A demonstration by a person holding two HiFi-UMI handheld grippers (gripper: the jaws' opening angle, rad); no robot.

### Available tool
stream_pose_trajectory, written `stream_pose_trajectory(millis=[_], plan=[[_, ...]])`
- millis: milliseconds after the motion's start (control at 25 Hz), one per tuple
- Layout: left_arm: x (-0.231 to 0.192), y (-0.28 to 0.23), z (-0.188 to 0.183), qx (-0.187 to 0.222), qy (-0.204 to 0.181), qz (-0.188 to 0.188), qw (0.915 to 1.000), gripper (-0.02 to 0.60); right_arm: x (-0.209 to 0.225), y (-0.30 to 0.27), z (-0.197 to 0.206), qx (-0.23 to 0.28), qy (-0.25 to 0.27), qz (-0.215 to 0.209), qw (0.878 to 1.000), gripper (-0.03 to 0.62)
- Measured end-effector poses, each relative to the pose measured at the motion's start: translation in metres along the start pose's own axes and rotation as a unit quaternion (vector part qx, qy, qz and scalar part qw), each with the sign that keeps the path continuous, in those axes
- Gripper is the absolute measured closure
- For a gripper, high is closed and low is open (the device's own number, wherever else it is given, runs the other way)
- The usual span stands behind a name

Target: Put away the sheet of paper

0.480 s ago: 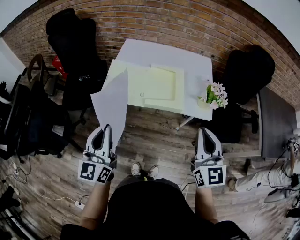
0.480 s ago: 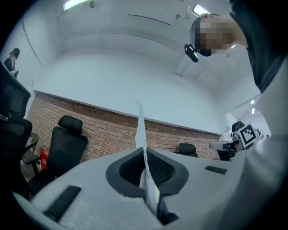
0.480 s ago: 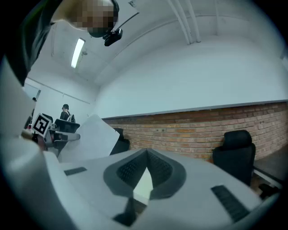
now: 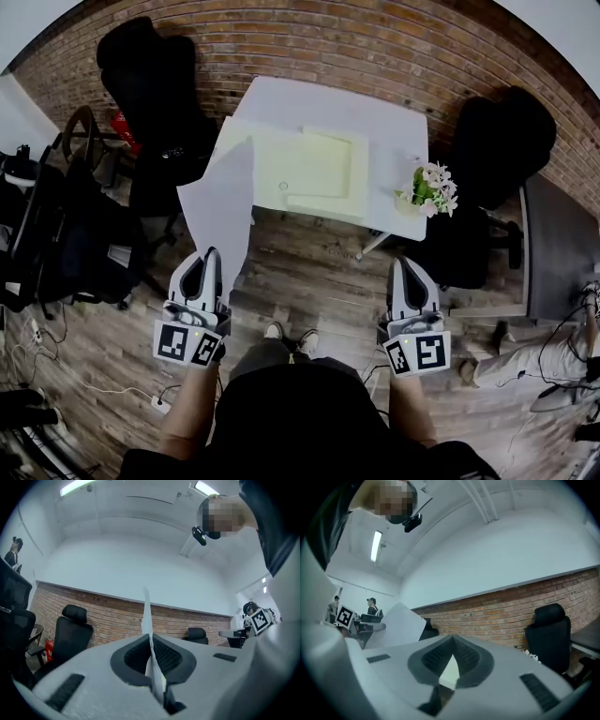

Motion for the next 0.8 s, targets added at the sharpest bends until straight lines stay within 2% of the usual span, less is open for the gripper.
stream_pose_trajectory(millis=[280,400,800], plan=[[0.006,0.001,0.007,-0.010,-0.007,-0.014,0.9998,0.554,-0.003,-0.006,0.016,-0.005,-0.018,-0.035,0.999,0.580],[0.001,-0.011,0.011,-0.010,-0.003,-0.013,0.9999,0.554,0.001,-0.017,0.021,-0.009,-0.028,-0.037,0.999,0.580],[-0.033,-0.104,0.033,-0.009,0.030,0.017,0.9994,0.554,0.028,-0.080,0.023,-0.034,-0.009,-0.011,0.999,0.580]])
Point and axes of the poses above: the fingertips, and each gripper's own axes: y backward along the fingers, x to its right, z out of its underside, the point moved 1 cm from there along y, backward along the fingers
